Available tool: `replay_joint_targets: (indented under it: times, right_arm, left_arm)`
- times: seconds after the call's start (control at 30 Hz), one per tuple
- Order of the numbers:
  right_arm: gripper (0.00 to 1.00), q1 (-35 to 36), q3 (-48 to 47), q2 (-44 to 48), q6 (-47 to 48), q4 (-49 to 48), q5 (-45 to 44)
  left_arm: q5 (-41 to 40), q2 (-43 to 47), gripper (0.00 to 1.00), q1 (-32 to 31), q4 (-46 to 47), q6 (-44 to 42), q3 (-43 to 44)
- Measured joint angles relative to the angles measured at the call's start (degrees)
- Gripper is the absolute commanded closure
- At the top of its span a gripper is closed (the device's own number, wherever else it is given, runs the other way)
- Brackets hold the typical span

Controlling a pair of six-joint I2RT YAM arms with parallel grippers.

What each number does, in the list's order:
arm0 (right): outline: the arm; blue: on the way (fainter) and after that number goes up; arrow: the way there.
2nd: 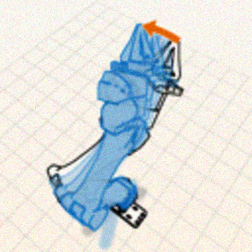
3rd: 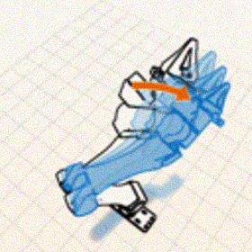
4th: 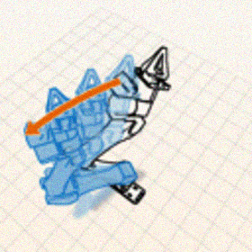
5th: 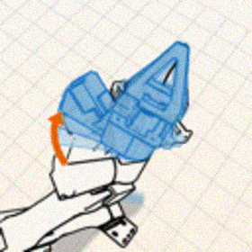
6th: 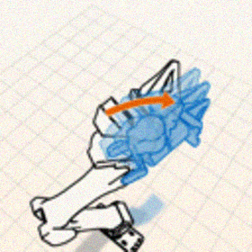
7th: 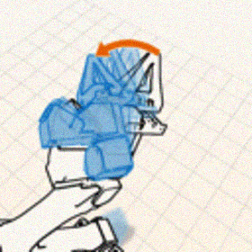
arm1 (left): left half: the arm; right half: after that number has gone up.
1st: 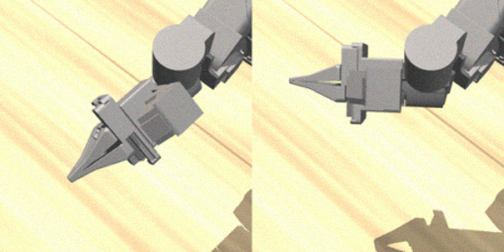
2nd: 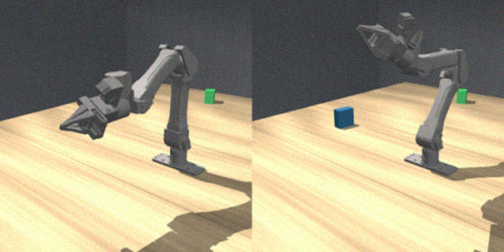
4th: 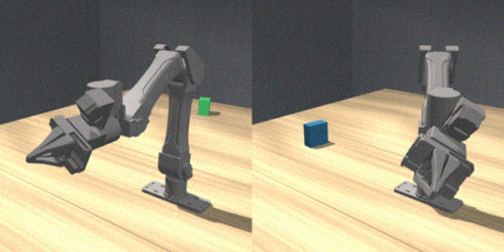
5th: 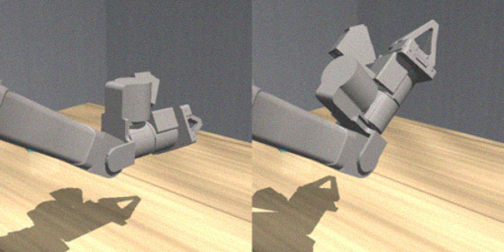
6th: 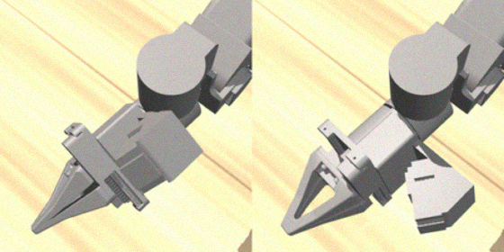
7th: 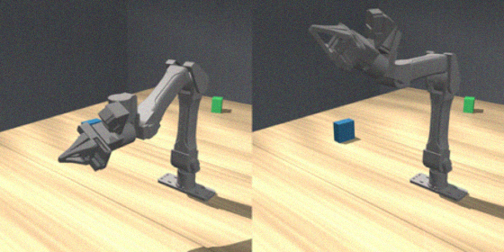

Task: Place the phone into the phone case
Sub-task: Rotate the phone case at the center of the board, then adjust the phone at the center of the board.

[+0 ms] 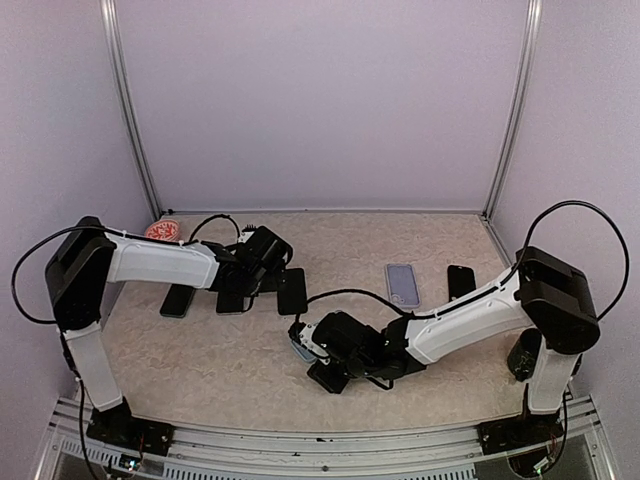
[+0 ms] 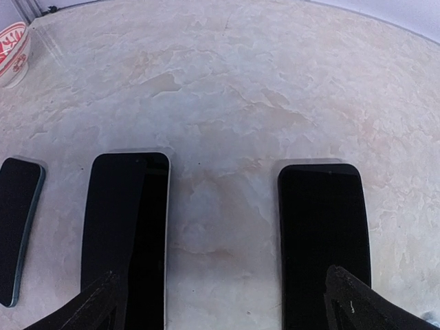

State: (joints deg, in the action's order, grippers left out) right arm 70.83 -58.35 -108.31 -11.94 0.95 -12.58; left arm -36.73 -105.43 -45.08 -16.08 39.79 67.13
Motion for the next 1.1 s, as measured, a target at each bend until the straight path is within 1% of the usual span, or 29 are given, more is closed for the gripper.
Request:
replay_joint_targets:
  times: [0.1, 0.2, 0.3, 0.37, 0.43, 0.5, 0.6, 0.77, 0.9, 1.1]
  right_arm:
    - [0.45, -0.6, 1.5, 2.6, 0.2, -0.5, 1.0]
    - [0.43, -2.3, 5.5, 9.7, -1.0, -0.4, 2.6]
    - [0.31, -6.6, 8.9, 19.4, -2.5, 0.0, 2.7]
    - [0.26, -9.5, 9.5, 24.3, -3.2, 0.0, 1.5]
    - [0.22, -11.3, 9.5, 26.6, -3.8, 0.0, 0.7]
    - [0.18, -13.0, 9.4, 26.8, -4.8, 0.1, 0.3]
    - [0.12, -15.1, 8.4, 24.3, -6.3, 1.6, 0.1]
    - [0.02, -17.4, 1.2, 15.2, -8.2, 4.1, -0.2]
    - [0.01, -17.9, -7.2, 6.9, -8.9, 5.8, 0.3]
    - [0.01, -17.7, -21.8, -5.9, -9.6, 8.7, 0.8]
  left_arm:
    - [1.1, -2.4, 0.01, 0.0, -0.4, -0.6, 2.2]
    - [2.1, -4.6, 0.01, -0.2, -1.4, -0.7, 5.0]
    - [2.6, -7.0, 0.01, -0.9, -3.0, -0.4, 9.0]
    - [2.9, -8.9, 0.01, -1.5, -4.4, 0.3, 12.2]
    - [3.5, -10.3, 0.01, -1.9, -5.0, 1.4, 13.9]
    - [4.5, -11.1, 0.01, -2.2, -5.1, 2.4, 13.8]
    - [6.8, -11.2, 0.01, -2.2, -4.5, 4.2, 11.0]
    - [9.4, -8.5, 0.01, -2.2, -2.8, 7.1, 3.2]
    - [9.7, -0.7, 0.01, -2.3, -2.4, 9.3, -3.4]
    - [8.5, 15.0, 0.01, -2.4, -0.7, 12.4, -11.1]
